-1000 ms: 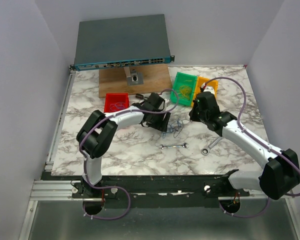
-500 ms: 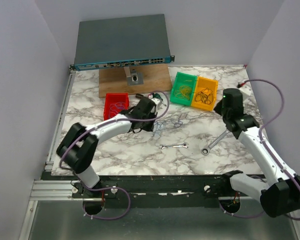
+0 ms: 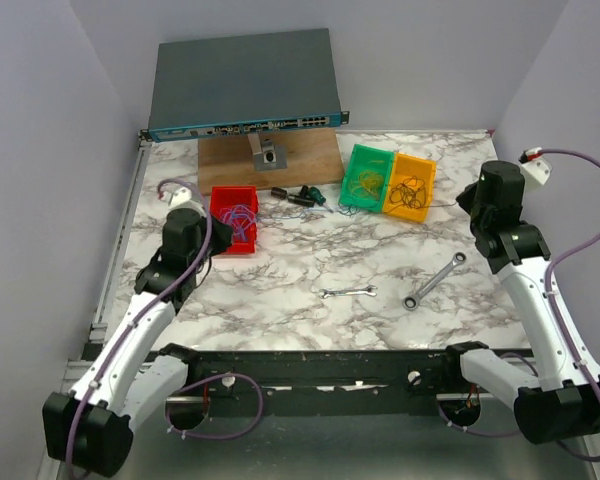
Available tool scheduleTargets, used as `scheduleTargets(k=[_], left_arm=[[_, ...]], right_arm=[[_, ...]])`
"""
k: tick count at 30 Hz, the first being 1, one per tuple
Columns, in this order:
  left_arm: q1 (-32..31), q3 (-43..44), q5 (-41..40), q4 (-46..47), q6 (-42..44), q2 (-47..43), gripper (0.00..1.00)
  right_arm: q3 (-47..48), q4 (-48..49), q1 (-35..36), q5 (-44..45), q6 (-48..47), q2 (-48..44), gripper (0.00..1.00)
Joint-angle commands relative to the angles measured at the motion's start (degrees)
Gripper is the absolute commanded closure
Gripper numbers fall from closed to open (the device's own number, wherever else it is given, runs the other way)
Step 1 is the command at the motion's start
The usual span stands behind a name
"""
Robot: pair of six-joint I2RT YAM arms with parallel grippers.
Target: Untangle the cables
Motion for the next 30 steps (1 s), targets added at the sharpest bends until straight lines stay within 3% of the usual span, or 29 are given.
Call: scheduleTargets(k=[1, 4, 7, 10, 15, 21, 27, 30], left_arm=[[7.35, -2.14, -3.25, -4.49, -8.18, -5.9, 1.0], [11.24, -1.71, -7.37, -10.25, -12.32, -8.63, 1.0], [19.15, -4.48, -4.99, -9.12, -14.58, -14.5, 1.0], [22.74, -3.63, -4.22, -8.85, -13.58, -17.16, 1.0], [22.79, 0.8, 6.04, -6.68, -8.51, -10.76, 1.0], [22.78, 0.31, 5.25, -3.94, -8.69, -6.48, 1.0], [21.33, -5.17, 5.91, 8.41, -12.92, -2.54, 1.0], [19.03, -4.1, 2.12, 10.27, -12.72, 1.76, 1.0]], right_arm=[[2.55, -3.58, -0.99, 3.41, 2.2, 0.17, 0.99], [3.16, -4.52, -1.46, 5.53, 3.52, -0.49, 0.99], [3.04, -4.77, -2.14, 7.71, 4.16, -2.55, 0.99], [2.51, -4.19, -2.21, 9.41, 3.09, -4.84, 0.99], [0.07, 0.99, -2.23, -3.55, -1.29, -4.81, 0.99], [-1.85, 4.03, -2.23, -8.89, -1.32, -3.25, 0.99], [-2.71, 6.98, -2.23, -11.61, -1.18, -1.71, 0.99], [-2.03, 7.83, -2.23, -13.05, -1.23, 0.54, 0.99]])
